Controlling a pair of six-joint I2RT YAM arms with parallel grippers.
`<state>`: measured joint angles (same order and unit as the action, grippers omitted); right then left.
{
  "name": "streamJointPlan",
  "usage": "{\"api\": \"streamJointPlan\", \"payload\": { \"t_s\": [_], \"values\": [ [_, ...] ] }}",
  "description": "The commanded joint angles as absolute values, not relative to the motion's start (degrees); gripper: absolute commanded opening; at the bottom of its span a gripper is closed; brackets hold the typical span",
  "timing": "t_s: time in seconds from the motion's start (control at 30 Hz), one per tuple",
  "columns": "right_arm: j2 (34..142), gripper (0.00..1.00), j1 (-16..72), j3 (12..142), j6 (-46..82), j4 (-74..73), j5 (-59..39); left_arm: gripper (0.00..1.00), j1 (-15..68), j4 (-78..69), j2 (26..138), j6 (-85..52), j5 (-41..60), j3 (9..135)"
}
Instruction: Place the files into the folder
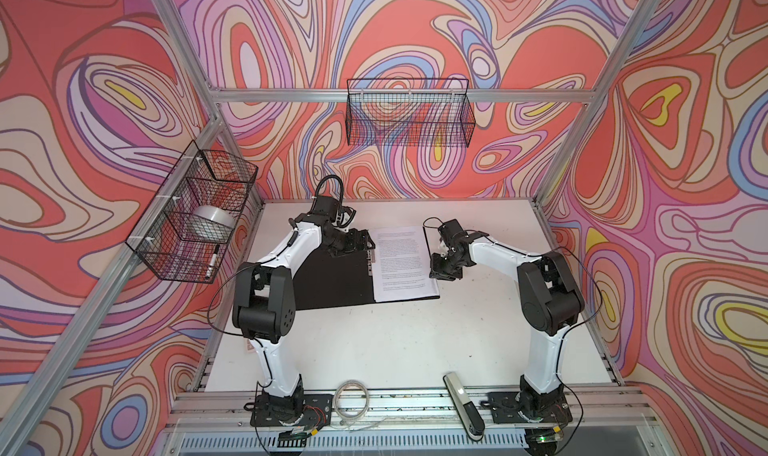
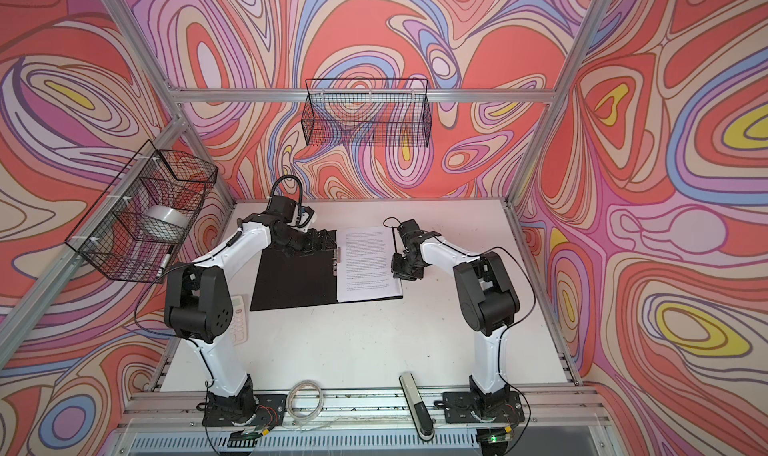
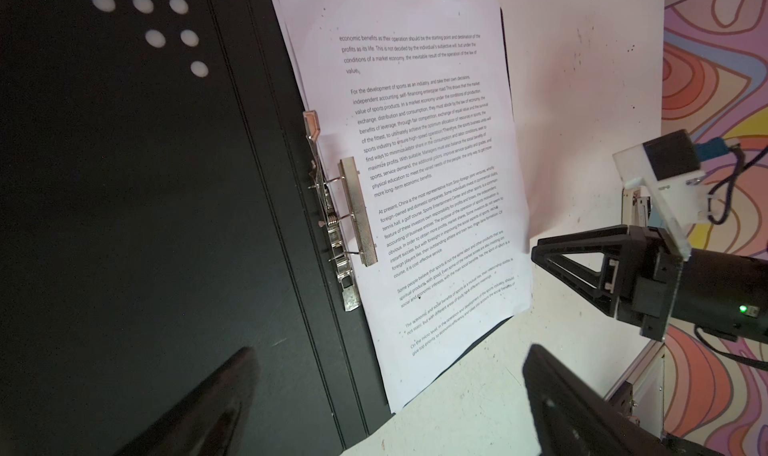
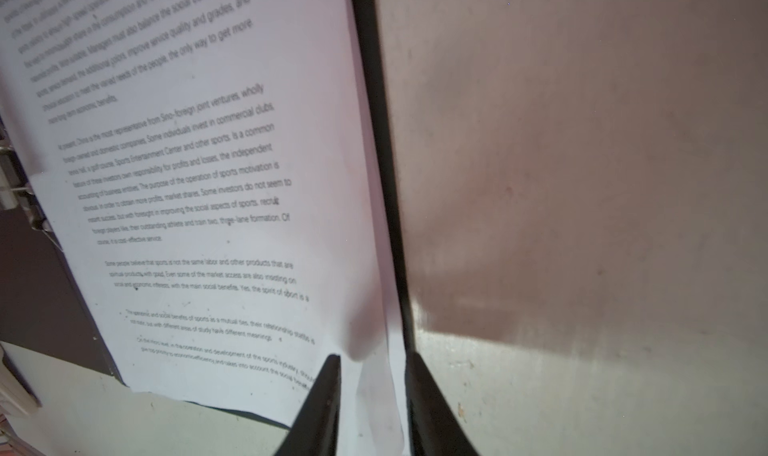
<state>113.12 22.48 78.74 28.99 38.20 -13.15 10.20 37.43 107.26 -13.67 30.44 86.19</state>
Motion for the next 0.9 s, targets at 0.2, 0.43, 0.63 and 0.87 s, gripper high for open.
{"api": "streamJointPlan", "payload": {
  "t_s": [0.2, 0.43, 0.63, 0.87],
  "values": [
    [113.1, 0.28, 23.8, 77.1, 29.6, 38.9, -10.4, 1.0, 10.2, 38.9, 104.4, -12.2, 30.5, 84.6],
    [113.0, 0.24, 24.3, 75.6, 30.2, 38.9, -10.3, 1.0, 10.2, 38.9, 104.5, -12.0, 30.4, 84.4],
    [112.9, 0.22, 25.2, 75.3, 30.5, 39.2, -10.2, 1.0, 10.2, 38.5, 104.6, -12.3, 30.4, 83.9],
    [113.3, 0.24, 25.5, 76.1, 31.3, 38.3, -10.9, 1.0, 10.2, 37.9, 106.3, -13.4, 30.9, 83.7]
  ]
}}
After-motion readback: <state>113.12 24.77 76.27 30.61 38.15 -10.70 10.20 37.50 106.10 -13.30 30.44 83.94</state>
